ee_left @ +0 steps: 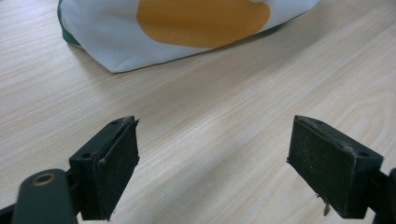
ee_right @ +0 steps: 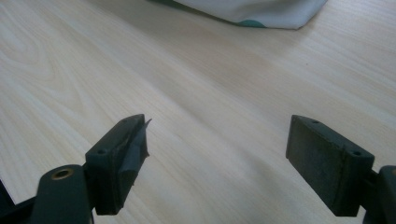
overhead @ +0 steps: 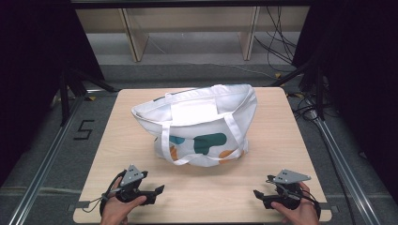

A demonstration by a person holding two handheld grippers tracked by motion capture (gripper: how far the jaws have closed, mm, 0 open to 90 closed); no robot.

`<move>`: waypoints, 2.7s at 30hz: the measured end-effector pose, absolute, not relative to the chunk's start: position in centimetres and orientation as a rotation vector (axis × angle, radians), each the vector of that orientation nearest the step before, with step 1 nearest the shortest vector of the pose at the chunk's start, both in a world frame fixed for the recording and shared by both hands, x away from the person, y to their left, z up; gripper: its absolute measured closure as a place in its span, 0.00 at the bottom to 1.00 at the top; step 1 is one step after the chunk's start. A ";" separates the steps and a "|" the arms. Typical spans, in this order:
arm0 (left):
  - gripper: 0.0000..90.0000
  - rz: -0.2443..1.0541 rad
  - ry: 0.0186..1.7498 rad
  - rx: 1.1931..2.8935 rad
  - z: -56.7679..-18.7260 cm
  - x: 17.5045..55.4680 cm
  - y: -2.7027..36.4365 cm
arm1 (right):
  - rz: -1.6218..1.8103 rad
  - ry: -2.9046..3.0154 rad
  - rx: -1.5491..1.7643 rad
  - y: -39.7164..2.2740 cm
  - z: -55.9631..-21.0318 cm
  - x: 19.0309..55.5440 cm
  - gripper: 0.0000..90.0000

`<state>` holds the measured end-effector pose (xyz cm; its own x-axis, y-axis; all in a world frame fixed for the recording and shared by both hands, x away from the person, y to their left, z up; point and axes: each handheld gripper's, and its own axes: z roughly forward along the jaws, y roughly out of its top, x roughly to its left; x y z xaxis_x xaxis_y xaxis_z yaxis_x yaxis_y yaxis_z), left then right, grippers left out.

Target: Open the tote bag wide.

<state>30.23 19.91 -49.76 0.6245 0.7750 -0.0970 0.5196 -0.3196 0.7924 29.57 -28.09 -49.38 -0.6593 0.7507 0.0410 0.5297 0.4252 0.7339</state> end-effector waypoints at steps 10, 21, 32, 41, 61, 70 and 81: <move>0.17 0.381 1.009 1.997 -49.8 30.2 19.8 | 1.061 2.384 1.112 -28.0 -49.4 29.6 0.22; 0.17 0.383 0.991 2.041 -49.8 30.3 20.0 | 1.064 2.392 1.130 -27.8 -49.5 29.5 0.21; 0.18 0.320 1.020 1.960 -49.7 30.2 19.9 | 1.094 2.395 1.135 -27.5 -49.3 29.5 0.21; 0.17 0.341 1.026 1.926 -48.4 30.2 20.3 | 1.121 2.369 1.110 -27.2 -48.5 30.0 0.20; 0.85 0.391 0.912 1.933 -41.5 33.4 21.5 | 1.197 2.339 0.870 -26.1 -39.1 33.7 0.74; 0.99 0.396 0.829 1.927 -36.9 35.5 20.9 | 1.224 2.310 0.725 -24.7 -33.9 36.0 0.98; 0.99 0.450 0.808 1.928 -31.9 39.8 18.9 | 1.198 2.271 0.638 -21.3 -28.0 40.6 0.99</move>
<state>39.83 18.89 -31.86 0.7125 0.7011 -0.0270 0.3465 -0.3181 0.8824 40.64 -21.34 -27.97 -0.7701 0.6048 -0.2031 0.1739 0.5054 0.8452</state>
